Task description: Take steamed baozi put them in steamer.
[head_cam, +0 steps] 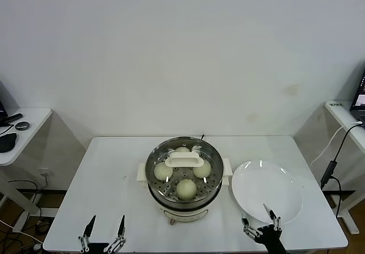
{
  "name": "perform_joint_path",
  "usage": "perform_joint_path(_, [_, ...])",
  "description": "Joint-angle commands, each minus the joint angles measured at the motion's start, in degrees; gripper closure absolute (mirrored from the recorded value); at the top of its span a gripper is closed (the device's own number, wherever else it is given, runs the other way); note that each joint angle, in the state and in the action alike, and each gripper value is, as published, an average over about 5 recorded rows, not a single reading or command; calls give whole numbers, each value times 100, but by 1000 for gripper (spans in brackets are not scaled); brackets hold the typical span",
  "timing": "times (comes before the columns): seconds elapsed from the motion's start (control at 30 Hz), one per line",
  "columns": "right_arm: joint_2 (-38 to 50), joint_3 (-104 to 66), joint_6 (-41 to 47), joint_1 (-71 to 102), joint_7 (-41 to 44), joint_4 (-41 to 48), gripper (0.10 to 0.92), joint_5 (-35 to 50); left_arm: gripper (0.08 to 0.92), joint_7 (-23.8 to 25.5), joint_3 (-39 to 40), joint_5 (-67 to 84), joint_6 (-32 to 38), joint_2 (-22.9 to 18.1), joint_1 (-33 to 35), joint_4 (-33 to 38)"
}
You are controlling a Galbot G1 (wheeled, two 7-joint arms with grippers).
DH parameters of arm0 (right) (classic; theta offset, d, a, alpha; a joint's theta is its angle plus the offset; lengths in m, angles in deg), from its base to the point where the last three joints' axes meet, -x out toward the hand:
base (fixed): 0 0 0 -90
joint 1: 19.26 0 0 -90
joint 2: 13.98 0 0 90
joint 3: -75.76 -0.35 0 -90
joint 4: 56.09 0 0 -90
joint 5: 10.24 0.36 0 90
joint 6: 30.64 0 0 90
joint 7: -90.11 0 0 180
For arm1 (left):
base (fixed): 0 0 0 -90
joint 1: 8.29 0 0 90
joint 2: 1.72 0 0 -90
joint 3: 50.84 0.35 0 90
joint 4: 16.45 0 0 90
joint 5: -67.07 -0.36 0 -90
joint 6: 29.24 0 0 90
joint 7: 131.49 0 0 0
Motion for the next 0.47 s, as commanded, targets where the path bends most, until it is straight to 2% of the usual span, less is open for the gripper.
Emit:
perform_joint_path(0.03, [80,189,10,343,-157,-147,203,92,177,215,-323,447,291,-115,364,-502])
perform_joint_path(0.47, [15,196,-63,393,-212,-127,203,-70,177,261,-428,359,16,-51,317,-414])
